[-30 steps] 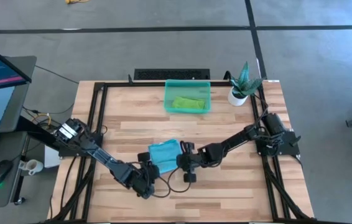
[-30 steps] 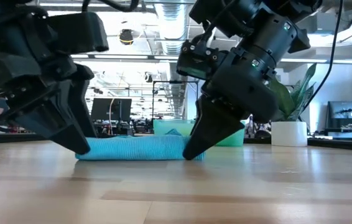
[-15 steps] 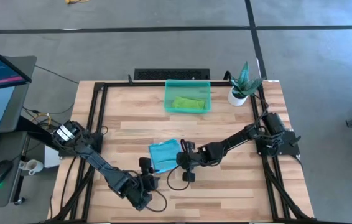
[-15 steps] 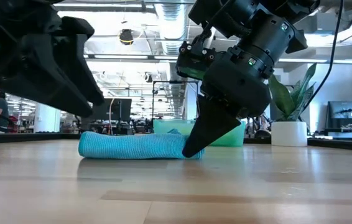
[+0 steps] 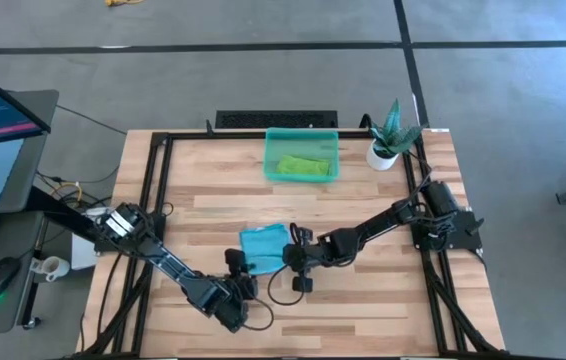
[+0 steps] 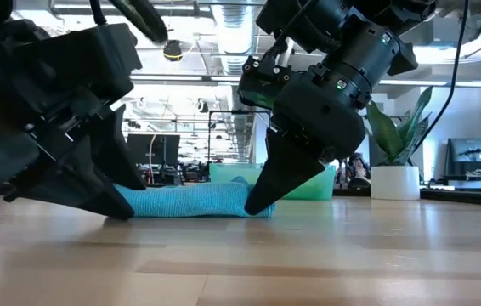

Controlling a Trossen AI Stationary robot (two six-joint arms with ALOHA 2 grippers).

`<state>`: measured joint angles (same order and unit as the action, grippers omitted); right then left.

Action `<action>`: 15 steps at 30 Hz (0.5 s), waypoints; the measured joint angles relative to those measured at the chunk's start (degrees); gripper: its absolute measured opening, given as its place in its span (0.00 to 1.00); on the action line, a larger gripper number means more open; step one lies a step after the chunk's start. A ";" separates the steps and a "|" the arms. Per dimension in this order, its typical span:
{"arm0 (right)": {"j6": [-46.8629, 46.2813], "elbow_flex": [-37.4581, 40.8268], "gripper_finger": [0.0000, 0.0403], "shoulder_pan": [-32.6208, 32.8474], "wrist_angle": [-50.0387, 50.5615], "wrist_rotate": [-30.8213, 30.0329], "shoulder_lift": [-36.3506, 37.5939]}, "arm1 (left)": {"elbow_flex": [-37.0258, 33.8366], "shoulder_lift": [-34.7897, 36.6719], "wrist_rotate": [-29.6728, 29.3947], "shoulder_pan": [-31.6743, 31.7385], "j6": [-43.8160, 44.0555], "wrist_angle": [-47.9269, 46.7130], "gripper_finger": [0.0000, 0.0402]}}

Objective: Roll microfiber towels into tight, uniform cylinder then place into a basket
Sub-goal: Roll the blue microfiber cloth

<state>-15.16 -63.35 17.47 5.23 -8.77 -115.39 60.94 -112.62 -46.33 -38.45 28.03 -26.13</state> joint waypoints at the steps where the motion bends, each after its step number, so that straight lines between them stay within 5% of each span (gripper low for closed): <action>1: 0.00 0.00 0.14 0.00 0.00 0.12 0.00 | -0.04 -0.02 -0.14 0.02 0.42 -0.28 0.40; 10: 0.04 -0.02 0.14 0.04 -0.20 1.87 0.00 | -2.12 0.33 2.42 2.93 5.31 -0.96 0.39; 15: 0.07 -0.02 0.14 0.00 -0.04 3.03 0.02 | -2.40 0.48 7.44 4.93 8.24 -1.22 0.27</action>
<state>-15.09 -63.37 17.47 5.19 -5.75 -115.37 58.54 -112.14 -38.89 -33.52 36.27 -27.35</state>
